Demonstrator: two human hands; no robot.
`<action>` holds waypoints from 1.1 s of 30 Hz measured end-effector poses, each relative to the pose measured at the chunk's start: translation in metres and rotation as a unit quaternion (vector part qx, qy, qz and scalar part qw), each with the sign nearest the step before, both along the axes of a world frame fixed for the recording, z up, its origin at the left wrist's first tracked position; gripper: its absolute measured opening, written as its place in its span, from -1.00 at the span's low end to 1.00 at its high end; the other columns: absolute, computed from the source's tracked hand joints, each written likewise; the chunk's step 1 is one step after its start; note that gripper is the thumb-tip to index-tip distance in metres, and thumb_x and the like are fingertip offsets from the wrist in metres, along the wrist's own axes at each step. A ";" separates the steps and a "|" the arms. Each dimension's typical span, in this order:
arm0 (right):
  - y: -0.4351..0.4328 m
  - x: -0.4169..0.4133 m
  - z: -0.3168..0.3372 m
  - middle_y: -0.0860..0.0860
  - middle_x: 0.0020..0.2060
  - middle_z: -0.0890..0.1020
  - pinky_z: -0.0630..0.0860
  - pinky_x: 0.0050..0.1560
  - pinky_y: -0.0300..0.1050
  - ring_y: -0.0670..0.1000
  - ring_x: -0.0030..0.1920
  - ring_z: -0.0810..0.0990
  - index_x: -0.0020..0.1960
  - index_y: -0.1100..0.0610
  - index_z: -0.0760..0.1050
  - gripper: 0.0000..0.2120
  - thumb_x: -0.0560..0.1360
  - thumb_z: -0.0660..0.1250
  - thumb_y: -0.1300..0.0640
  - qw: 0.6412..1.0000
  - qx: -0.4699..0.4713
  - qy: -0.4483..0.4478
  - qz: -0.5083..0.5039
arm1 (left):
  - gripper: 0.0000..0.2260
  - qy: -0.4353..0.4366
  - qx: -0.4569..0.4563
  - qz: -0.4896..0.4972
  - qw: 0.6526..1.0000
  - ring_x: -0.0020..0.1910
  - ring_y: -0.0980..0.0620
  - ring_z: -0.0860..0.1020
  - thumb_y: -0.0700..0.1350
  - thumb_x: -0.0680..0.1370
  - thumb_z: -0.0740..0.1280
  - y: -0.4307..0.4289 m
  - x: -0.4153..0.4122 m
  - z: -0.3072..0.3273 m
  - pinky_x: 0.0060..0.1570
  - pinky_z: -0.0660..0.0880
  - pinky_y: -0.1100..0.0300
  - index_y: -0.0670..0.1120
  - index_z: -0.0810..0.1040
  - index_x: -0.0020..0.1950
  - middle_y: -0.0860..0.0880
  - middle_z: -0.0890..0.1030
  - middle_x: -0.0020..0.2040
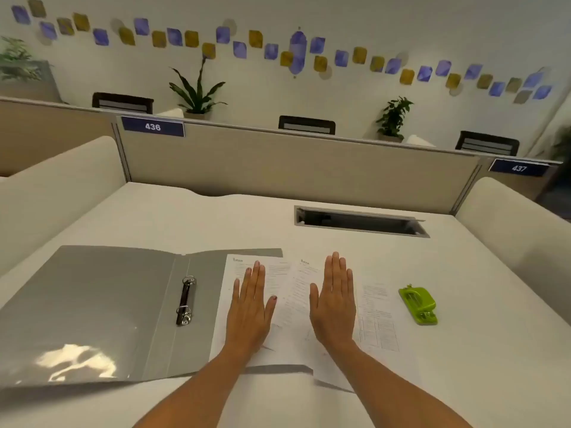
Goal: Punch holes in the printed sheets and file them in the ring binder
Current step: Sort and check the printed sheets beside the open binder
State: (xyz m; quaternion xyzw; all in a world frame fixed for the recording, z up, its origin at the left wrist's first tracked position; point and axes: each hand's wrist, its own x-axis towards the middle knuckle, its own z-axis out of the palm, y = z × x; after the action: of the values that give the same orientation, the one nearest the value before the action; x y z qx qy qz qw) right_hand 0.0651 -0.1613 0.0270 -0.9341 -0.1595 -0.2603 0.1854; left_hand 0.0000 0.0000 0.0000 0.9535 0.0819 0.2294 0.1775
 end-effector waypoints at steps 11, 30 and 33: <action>-0.020 -0.032 -0.042 0.14 0.51 0.23 -0.01 0.53 -0.07 0.10 0.51 0.21 0.54 0.25 0.07 -0.36 0.55 -0.05 -0.05 0.986 0.024 0.129 -0.105 | -0.34 0.088 -0.025 0.032 0.995 0.51 -0.06 0.16 0.23 0.60 -0.21 -0.011 -0.009 -0.025 0.45 -0.18 0.07 -0.18 0.09 0.54 -0.11 0.15 0.55; -0.033 -0.025 -0.024 0.09 0.47 0.30 0.14 0.48 0.00 0.10 0.48 0.22 0.49 0.16 0.22 -0.52 0.60 0.18 0.10 0.928 0.238 0.256 -0.131 | -0.39 0.125 0.024 0.055 0.990 0.49 -0.13 0.22 0.16 0.57 -0.04 -0.016 -0.012 -0.040 0.46 -0.08 -0.09 -0.21 0.25 0.49 -0.14 0.28 0.50; -0.052 -0.023 -0.006 0.20 0.29 0.47 0.29 0.33 0.08 0.20 0.31 0.38 0.36 0.24 0.36 -0.58 0.54 0.28 0.18 0.914 0.268 0.184 -0.243 | -0.37 0.127 0.030 0.056 0.990 0.50 -0.13 0.21 0.18 0.59 -0.13 -0.017 -0.012 -0.039 0.45 -0.04 -0.10 -0.20 0.23 0.50 -0.13 0.26 0.51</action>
State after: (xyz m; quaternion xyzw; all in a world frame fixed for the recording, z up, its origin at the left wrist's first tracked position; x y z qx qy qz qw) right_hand 0.0423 -0.2132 0.0213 -0.8907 0.1851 -0.1536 0.3858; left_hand -0.0119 -0.0168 -0.0386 0.9737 0.1498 0.1186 0.1239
